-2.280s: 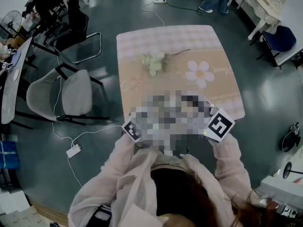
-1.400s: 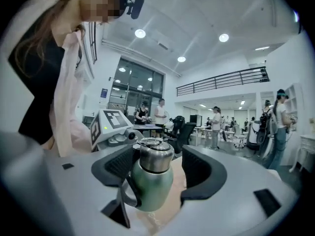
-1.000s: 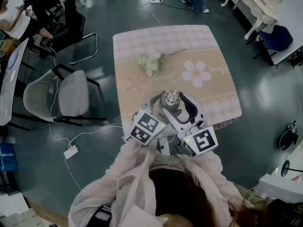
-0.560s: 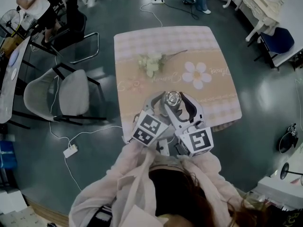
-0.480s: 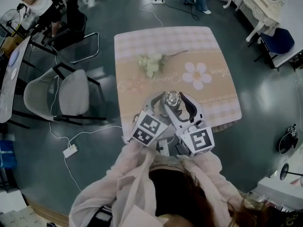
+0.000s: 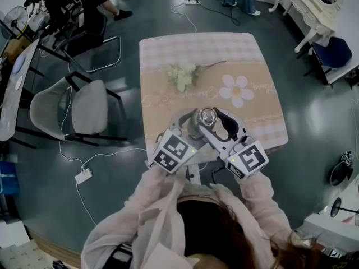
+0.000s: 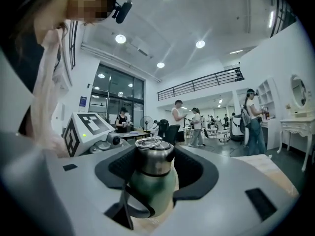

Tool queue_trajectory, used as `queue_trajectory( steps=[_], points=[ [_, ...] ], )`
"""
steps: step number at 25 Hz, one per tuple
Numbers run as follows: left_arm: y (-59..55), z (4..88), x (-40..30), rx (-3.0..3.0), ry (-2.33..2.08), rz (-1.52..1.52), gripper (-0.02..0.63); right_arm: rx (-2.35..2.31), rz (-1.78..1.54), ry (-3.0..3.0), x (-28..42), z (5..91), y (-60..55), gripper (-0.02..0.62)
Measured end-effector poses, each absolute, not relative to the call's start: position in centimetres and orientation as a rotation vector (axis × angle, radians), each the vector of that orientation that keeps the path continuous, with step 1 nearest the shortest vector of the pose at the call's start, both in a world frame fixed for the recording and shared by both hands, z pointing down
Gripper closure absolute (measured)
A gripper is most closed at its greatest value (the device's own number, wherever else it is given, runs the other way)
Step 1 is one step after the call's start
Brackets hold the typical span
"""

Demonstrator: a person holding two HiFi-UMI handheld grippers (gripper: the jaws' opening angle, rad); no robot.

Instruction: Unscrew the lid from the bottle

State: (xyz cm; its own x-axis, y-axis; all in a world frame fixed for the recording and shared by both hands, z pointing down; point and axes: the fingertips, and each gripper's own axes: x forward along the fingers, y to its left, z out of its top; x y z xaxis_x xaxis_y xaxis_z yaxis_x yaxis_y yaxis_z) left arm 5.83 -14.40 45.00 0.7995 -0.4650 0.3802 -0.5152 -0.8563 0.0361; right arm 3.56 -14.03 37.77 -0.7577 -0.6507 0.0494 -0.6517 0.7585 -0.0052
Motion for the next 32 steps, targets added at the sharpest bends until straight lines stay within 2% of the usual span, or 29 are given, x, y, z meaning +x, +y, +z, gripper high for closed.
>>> queue_trajectory(
  steps=[20,26,32],
  points=[
    [-12.0,43.2,5.9,2.945,-0.508,0.583,0.226,0.185,-0.129,-3.082,2.0,35.0,-11.1,0.345],
    [-12.7,43.5,5.5,2.937,-0.549,0.568,0.227,0.212,-0.100,-3.111,2.0,35.3,-11.8,0.344],
    [-14.5,44.4,5.3,2.889,-0.687,0.572,0.225,0.429,-0.051,-3.130,2.9,35.2,-12.9,0.253]
  ],
)
